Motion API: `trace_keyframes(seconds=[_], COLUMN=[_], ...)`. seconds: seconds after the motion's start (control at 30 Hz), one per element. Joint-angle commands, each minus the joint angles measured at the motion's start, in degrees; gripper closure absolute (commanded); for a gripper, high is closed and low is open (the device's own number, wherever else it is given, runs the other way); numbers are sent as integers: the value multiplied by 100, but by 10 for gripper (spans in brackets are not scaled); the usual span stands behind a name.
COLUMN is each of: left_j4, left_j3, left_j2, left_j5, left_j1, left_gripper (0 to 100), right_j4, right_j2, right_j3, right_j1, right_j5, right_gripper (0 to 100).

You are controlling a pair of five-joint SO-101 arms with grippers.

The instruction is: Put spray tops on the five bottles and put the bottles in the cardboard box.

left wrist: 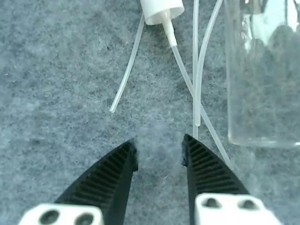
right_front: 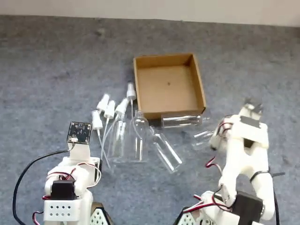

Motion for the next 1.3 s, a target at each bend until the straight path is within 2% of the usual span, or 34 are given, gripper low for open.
trace_keyframes(seconds=[0.0, 0.07, 0.17, 0.4, 0.5, 0.6, 0.97, 1.27], left_j4=[35, 35, 35, 35, 35, 35, 35, 35], left_j3=[119, 119, 119, 119, 119, 119, 119, 119], left_j2=[-57, -57, -57, -57, -57, -57, -57, -57], left_j5=[53, 53, 53, 53, 53, 53, 44, 44], left_j1=[84, 92, 101, 101, 75, 75, 75, 75], left_gripper=[884, 884, 884, 884, 884, 884, 884, 884], right_j4=[-57, -22, 224, 1437, 1464, 1429, 708, 664], right_j2=[-22, -75, -75, -22, 48, 374, 1648, 2176], right_j3=[-119, -268, -681, -2598, -3099, -2985, -2510, -2475], right_j1=[796, 1138, 1165, -75, -629, -884, -549, 251], right_j5=[299, 308, 281, -870, -1345, -1538, -1486, -404], right_gripper=[804, 803, 803, 802, 778, 743, 738, 738])
